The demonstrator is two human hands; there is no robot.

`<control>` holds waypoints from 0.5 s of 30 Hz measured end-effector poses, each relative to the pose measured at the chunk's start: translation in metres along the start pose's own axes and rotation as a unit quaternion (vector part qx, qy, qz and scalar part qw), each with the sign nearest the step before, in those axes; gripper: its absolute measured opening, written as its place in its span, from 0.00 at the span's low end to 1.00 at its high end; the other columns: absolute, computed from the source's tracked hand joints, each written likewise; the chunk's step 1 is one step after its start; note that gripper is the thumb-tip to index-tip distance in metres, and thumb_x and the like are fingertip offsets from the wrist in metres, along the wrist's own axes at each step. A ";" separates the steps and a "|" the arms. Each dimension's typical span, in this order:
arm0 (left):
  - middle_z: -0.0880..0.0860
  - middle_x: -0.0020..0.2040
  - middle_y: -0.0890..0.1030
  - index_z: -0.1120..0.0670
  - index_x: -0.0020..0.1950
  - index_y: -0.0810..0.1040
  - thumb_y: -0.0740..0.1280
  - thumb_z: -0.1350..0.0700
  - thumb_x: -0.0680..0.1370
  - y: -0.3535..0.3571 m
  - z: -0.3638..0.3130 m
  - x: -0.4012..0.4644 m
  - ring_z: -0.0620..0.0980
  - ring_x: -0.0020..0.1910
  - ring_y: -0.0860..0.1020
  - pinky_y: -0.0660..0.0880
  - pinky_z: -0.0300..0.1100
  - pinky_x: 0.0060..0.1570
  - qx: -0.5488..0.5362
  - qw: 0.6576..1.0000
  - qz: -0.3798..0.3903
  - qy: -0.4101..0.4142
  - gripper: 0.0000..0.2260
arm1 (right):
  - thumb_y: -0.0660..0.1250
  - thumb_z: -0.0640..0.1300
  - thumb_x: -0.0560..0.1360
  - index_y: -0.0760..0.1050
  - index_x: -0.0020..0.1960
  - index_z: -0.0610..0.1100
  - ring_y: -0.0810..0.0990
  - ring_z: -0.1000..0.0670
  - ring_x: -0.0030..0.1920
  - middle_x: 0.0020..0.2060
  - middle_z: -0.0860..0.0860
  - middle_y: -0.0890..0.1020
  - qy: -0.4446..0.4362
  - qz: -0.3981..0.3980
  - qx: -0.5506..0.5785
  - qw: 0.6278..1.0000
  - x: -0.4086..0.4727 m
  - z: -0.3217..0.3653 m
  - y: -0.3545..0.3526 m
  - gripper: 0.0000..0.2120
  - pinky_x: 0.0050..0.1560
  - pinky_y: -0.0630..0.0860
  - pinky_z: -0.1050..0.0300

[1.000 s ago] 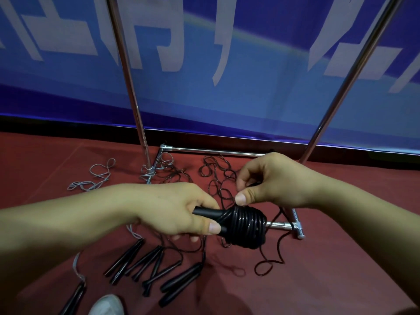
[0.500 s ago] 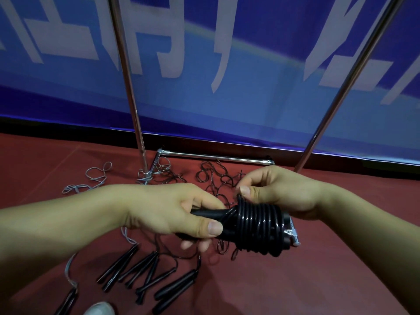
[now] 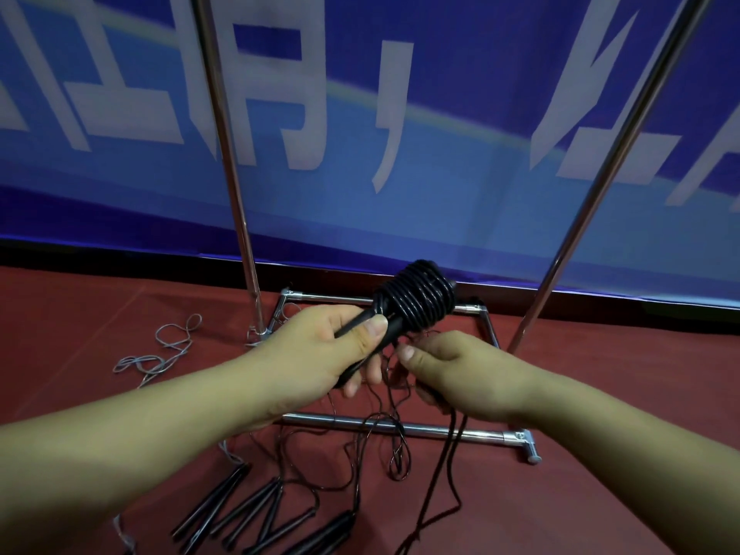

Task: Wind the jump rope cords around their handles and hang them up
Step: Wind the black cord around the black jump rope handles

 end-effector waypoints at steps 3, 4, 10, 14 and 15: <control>0.52 0.35 0.83 0.52 0.44 0.77 0.61 0.50 0.84 -0.011 0.001 0.003 0.48 0.29 0.75 0.72 0.44 0.39 0.048 0.997 -0.064 0.022 0.12 | 0.59 0.56 0.82 0.73 0.49 0.40 0.69 0.55 0.32 0.32 0.53 0.72 -0.020 -0.021 -0.050 0.998 -0.001 0.012 -0.002 0.18 0.38 0.70 0.56; 0.51 0.35 0.83 0.52 0.43 0.77 0.61 0.49 0.84 -0.015 0.003 0.004 0.48 0.28 0.75 0.72 0.46 0.39 0.059 0.995 -0.081 0.023 0.12 | 0.60 0.55 0.82 0.73 0.49 0.43 0.69 0.55 0.33 0.33 0.55 0.72 -0.028 -0.034 -0.050 0.998 -0.001 0.014 -0.003 0.15 0.39 0.70 0.56; 0.49 0.33 0.82 0.48 0.48 0.78 0.63 0.49 0.83 -0.022 0.013 0.011 0.46 0.26 0.75 0.72 0.39 0.31 0.108 0.987 -0.120 0.015 0.07 | 0.62 0.54 0.81 0.74 0.45 0.49 0.72 0.54 0.34 0.33 0.54 0.76 -0.016 -0.059 -0.004 0.998 -0.001 0.017 -0.008 0.10 0.39 0.72 0.52; 0.50 0.34 0.83 0.48 0.46 0.78 0.64 0.48 0.82 -0.026 0.017 0.014 0.46 0.26 0.75 0.73 0.43 0.32 0.141 0.980 -0.140 0.014 0.07 | 0.64 0.53 0.80 0.76 0.47 0.43 0.70 0.54 0.32 0.31 0.54 0.71 -0.011 -0.037 0.003 0.999 -0.003 0.016 -0.004 0.13 0.37 0.70 0.53; 0.50 0.34 0.83 0.48 0.46 0.78 0.64 0.48 0.82 -0.028 0.019 0.014 0.45 0.26 0.75 0.74 0.44 0.33 0.151 0.977 -0.149 0.009 0.08 | 0.65 0.53 0.80 0.76 0.47 0.42 0.70 0.53 0.32 0.31 0.53 0.71 -0.006 -0.030 0.001 1.000 -0.003 0.015 -0.003 0.13 0.38 0.71 0.51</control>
Point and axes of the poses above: each hand's wrist, its own x-axis towards the middle knuckle, its own y-axis out of the palm, z = x × y, the point moved 7 cm from there along x, towards the middle knuckle
